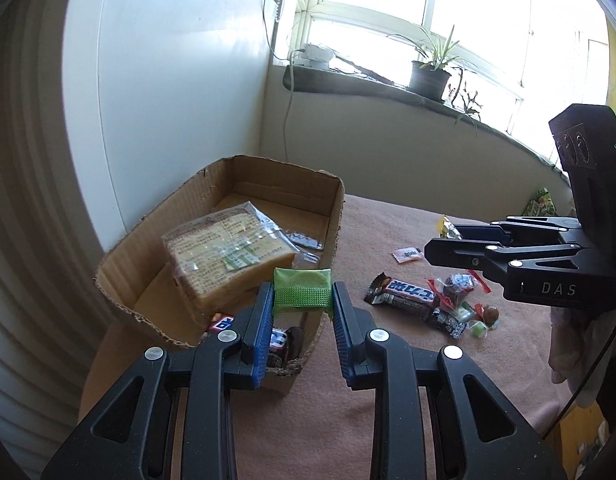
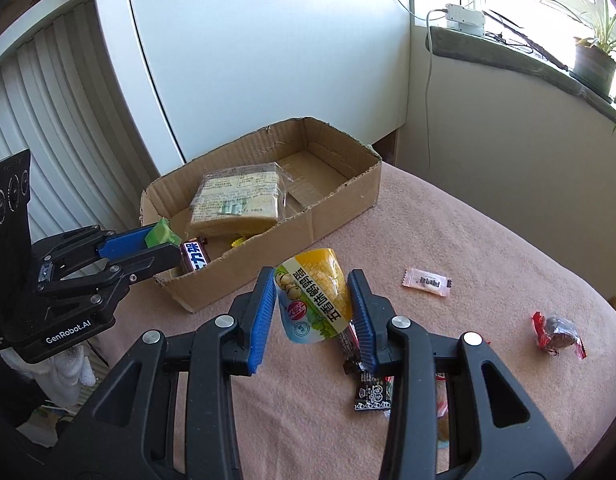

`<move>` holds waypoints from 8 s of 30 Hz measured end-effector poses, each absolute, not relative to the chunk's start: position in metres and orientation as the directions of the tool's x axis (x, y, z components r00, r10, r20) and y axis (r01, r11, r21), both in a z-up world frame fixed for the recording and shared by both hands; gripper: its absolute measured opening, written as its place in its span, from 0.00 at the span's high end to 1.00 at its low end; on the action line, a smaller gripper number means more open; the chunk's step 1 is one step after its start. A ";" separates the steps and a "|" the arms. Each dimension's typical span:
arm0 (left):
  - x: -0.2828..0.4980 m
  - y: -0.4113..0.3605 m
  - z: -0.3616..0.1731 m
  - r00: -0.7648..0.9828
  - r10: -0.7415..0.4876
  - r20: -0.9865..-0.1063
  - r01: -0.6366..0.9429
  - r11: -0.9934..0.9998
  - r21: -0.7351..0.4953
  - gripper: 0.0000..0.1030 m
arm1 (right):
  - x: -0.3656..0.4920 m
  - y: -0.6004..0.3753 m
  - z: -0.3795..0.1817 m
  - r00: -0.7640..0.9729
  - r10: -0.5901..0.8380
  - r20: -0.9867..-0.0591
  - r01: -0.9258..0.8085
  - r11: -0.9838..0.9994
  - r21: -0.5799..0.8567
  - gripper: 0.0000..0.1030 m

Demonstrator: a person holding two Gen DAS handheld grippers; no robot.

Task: Organize snacks
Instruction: 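Carry the green pack and yellow-green pouch with both grippers over the cardboard box, then open both grippers to drop the green pack and pouch into the box, then move the left tool to the small green candy while the right tool moves to the round brown candy, then close the left gripper on the small green candy while the right gripper closes on the round candy, then carry both candies with the left and right grippers over the cardboard box, then open both grippers to drop the two candies into the box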

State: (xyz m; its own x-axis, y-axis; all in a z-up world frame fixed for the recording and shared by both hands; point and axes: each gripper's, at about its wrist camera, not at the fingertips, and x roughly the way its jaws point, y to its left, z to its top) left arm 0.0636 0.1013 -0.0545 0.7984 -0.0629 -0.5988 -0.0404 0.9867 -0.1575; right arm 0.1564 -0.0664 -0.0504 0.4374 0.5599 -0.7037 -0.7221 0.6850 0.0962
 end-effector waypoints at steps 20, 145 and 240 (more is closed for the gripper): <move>0.081 0.136 -0.065 0.780 -0.059 -0.623 -0.074 0.980 -0.185 0.74 | 0.224 0.034 -0.058 0.419 0.531 -0.737 -0.752 0.657 0.045 0.63; 0.130 -0.097 -0.125 0.564 -0.316 -0.763 0.356 0.927 -0.120 0.78 | 0.171 -0.202 -0.130 0.335 0.478 -0.812 -0.709 0.695 0.117 0.70; 0.071 0.142 -0.057 0.798 -0.039 -0.601 -0.083 0.981 -0.174 0.79 | 0.218 0.029 -0.044 0.370 0.574 -0.730 -0.799 0.597 0.065 0.74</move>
